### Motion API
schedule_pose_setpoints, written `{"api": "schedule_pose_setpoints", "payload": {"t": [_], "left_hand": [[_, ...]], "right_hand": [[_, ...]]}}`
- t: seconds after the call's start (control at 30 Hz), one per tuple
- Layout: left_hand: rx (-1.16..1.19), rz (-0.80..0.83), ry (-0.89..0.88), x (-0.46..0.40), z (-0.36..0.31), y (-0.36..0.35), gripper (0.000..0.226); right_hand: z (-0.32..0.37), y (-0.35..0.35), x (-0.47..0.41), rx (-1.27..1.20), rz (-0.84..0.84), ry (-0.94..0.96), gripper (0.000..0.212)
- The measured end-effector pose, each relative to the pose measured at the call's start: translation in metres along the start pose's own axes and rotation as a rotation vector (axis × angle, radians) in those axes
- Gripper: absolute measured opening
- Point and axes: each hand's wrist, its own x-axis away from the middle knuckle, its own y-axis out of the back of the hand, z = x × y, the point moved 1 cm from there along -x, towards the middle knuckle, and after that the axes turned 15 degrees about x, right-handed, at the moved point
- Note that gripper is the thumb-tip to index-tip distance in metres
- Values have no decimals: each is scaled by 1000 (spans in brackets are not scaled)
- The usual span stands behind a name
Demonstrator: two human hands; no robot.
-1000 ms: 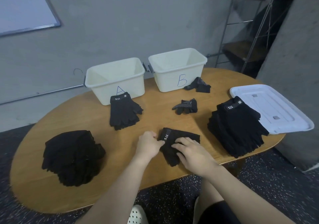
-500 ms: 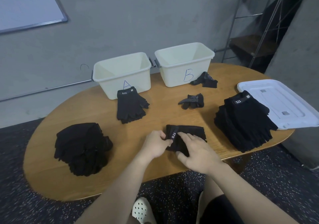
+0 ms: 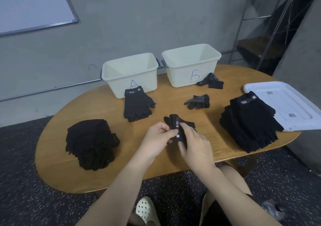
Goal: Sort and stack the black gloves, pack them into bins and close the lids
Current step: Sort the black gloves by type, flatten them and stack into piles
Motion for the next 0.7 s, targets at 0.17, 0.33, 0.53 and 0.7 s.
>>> {"api": "schedule_pose_setpoints", "payload": {"t": [0.17, 0.33, 0.53, 0.7], "left_hand": [[-8, -11, -127, 14, -16, 2, 19], [-82, -167, -305, 22, -22, 24, 13], [-34, 29, -147, 17, -19, 37, 67], [180, 157, -32, 17, -23, 33, 52]], "right_hand": [[5, 15, -10, -326, 29, -180, 37], [-5, 43, -32, -1020, 306, -466, 18], [-12, 71, -37, -1365, 555, -544, 24], [-10, 71, -36, -1411, 662, -543, 24]]}}
